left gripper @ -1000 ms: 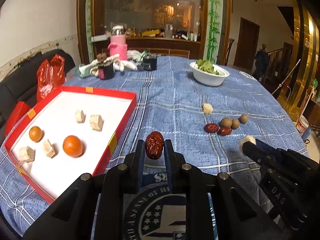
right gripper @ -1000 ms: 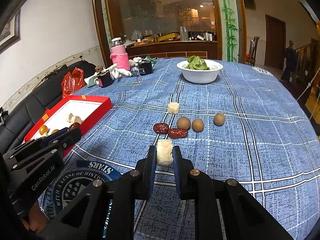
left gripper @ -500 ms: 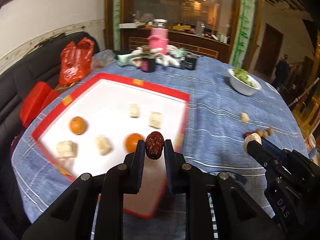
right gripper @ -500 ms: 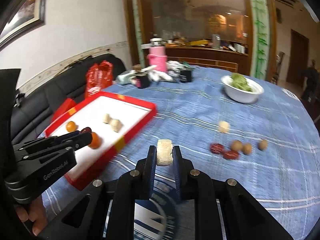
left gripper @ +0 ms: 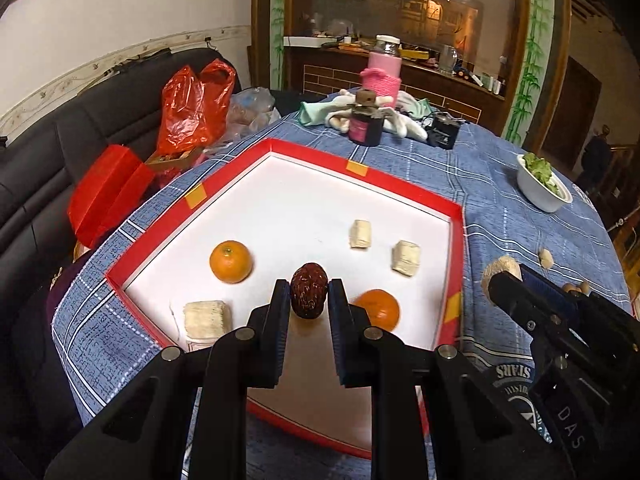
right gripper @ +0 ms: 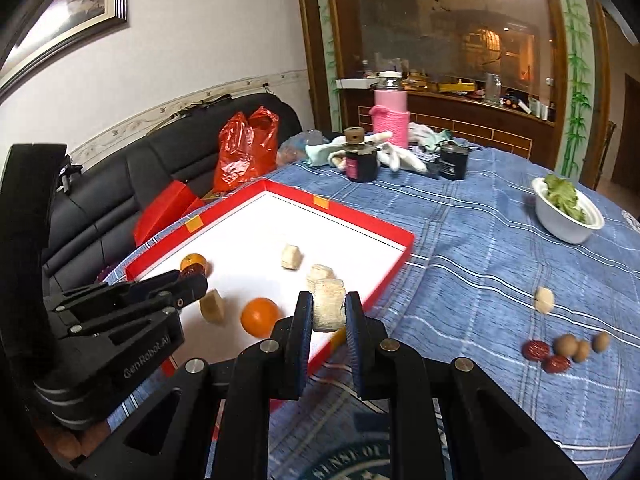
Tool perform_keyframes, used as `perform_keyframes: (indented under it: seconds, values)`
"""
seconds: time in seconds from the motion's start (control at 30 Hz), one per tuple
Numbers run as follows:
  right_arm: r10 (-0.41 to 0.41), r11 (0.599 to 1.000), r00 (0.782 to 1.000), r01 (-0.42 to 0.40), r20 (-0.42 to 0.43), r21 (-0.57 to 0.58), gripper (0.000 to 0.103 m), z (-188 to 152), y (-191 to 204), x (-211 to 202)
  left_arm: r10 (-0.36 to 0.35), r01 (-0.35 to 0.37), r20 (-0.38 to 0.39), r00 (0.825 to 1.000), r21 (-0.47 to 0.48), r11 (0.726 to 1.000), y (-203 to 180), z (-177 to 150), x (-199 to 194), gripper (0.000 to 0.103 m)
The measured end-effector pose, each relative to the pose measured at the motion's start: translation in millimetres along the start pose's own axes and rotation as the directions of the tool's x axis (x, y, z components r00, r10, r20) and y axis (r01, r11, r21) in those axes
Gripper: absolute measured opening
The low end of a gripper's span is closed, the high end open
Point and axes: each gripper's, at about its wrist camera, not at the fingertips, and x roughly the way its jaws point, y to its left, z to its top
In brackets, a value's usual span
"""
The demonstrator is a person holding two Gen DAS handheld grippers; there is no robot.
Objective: Organize fruits
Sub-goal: 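Lower the date and cube into the box and open both tools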
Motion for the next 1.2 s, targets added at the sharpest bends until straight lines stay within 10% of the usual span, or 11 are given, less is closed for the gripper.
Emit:
perform_keyframes:
  seconds: [1.2]
  values:
    - [0.086, 0.996, 0.989, -0.089, -0.122, -0.025, 0.016, 30, 30, 90, 0.074, -0.076, -0.074, 0.995, -0.027, 0.997, 31, 30, 51, 0.017]
